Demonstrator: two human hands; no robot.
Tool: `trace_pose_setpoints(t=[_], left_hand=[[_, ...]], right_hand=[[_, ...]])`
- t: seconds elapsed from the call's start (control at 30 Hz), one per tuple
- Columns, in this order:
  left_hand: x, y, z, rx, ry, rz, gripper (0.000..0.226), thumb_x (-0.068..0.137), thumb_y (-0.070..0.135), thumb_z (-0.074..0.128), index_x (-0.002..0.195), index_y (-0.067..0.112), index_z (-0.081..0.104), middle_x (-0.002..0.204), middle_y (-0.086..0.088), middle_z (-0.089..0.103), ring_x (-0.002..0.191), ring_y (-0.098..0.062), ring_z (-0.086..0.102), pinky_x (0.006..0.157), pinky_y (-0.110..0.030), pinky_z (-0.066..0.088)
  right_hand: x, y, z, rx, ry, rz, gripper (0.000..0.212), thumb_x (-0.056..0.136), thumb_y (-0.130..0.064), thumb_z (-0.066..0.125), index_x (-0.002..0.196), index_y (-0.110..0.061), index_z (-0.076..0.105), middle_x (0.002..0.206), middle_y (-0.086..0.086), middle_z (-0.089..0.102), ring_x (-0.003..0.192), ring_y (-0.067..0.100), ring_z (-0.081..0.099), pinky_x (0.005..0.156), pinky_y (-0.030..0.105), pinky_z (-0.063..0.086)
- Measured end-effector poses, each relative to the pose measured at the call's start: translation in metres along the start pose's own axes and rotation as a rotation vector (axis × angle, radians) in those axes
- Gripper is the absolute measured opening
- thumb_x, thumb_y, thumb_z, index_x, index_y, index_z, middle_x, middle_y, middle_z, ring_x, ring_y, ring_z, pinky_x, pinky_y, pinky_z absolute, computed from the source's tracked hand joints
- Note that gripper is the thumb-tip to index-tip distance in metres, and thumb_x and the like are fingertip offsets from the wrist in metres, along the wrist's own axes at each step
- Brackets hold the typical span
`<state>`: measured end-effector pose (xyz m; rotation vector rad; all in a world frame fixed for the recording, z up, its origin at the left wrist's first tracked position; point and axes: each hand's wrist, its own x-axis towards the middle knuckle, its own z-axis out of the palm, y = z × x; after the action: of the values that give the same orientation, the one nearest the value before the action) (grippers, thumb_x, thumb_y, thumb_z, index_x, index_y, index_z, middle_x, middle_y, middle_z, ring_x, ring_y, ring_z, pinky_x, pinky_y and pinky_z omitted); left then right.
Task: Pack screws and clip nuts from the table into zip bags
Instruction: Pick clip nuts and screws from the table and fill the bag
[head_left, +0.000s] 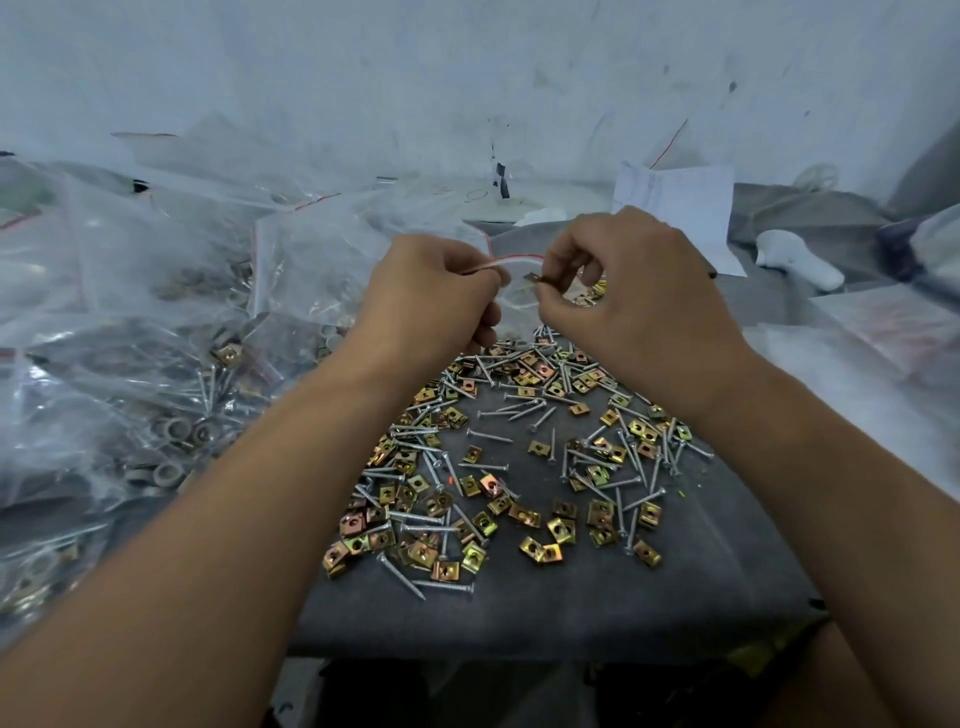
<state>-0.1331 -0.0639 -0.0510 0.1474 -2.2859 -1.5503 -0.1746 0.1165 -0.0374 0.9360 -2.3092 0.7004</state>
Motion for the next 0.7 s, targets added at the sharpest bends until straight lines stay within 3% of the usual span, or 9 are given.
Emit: trace_pose_setpoints(t=[0.13, 0.27, 0.37, 0.43, 0.53, 0.6, 0.7], left_hand=[[-0.001, 0.002, -0.002, 0.017, -0.010, 0.024, 0.019, 0.101, 0.009, 0.062, 0.095, 0.013, 0.079, 0.062, -0.002, 0.070, 0.054, -0.017, 0.068, 0.053, -0.025, 0.054], [-0.004, 0.004, -0.003, 0.025, -0.026, 0.034, 0.022, 0.102, 0.008, 0.059, 0.094, 0.012, 0.079, 0.064, -0.004, 0.071, 0.054, -0.016, 0.068, 0.053, -0.025, 0.055], [-0.004, 0.006, -0.003, -0.009, -0.027, 0.013, 0.021, 0.102, 0.006, 0.059, 0.094, 0.007, 0.079, 0.065, -0.006, 0.070, 0.054, -0.018, 0.067, 0.052, -0.026, 0.054], [-0.004, 0.006, -0.004, -0.038, 0.004, -0.012, 0.021, 0.102, 0.005, 0.058, 0.095, 0.006, 0.078, 0.061, -0.003, 0.068, 0.053, -0.017, 0.065, 0.052, -0.026, 0.054], [-0.003, 0.005, -0.009, -0.063, 0.073, -0.051, 0.019, 0.101, 0.005, 0.059, 0.096, 0.003, 0.077, 0.058, -0.001, 0.066, 0.051, -0.016, 0.064, 0.051, -0.026, 0.054], [-0.002, 0.007, -0.012, -0.075, 0.119, -0.081, 0.017, 0.100, 0.004, 0.061, 0.095, 0.001, 0.077, 0.061, -0.004, 0.064, 0.049, -0.017, 0.062, 0.050, -0.027, 0.053], [0.000, 0.010, -0.014, -0.098, 0.167, -0.129, 0.017, 0.100, 0.002, 0.061, 0.095, -0.002, 0.076, 0.063, -0.008, 0.062, 0.047, -0.019, 0.059, 0.048, -0.026, 0.050]], right_hand=[[0.005, -0.005, 0.001, -0.163, 0.019, -0.052, 0.009, 0.086, -0.031, 0.072, 0.091, -0.024, 0.070, 0.094, -0.005, 0.063, 0.098, 0.021, 0.053, 0.090, 0.038, 0.041], [0.005, -0.007, 0.004, -0.201, 0.025, -0.005, 0.016, 0.086, -0.041, 0.078, 0.095, -0.027, 0.077, 0.102, -0.002, 0.056, 0.108, 0.023, 0.050, 0.091, 0.037, 0.039], [0.006, -0.010, 0.008, -0.226, -0.006, 0.025, 0.023, 0.094, -0.046, 0.069, 0.106, -0.029, 0.079, 0.107, -0.002, 0.062, 0.112, 0.024, 0.052, 0.091, 0.038, 0.038], [0.004, -0.014, 0.009, -0.228, -0.030, 0.032, 0.027, 0.099, -0.044, 0.062, 0.114, -0.027, 0.078, 0.113, 0.000, 0.063, 0.115, 0.024, 0.052, 0.092, 0.038, 0.039], [-0.001, -0.020, -0.002, -0.133, -0.024, -0.011, 0.018, 0.097, -0.036, 0.069, 0.110, -0.027, 0.077, 0.115, -0.002, 0.061, 0.112, 0.018, 0.055, 0.095, 0.034, 0.044], [-0.008, -0.026, -0.017, 0.032, -0.181, -0.048, 0.009, 0.092, -0.034, 0.075, 0.100, -0.030, 0.078, 0.102, -0.010, 0.066, 0.095, 0.006, 0.062, 0.085, 0.025, 0.050], [-0.021, -0.032, -0.030, 0.094, -0.638, -0.043, 0.009, 0.083, -0.046, 0.080, 0.089, -0.038, 0.079, 0.080, -0.024, 0.072, 0.078, -0.009, 0.065, 0.067, 0.005, 0.048]])
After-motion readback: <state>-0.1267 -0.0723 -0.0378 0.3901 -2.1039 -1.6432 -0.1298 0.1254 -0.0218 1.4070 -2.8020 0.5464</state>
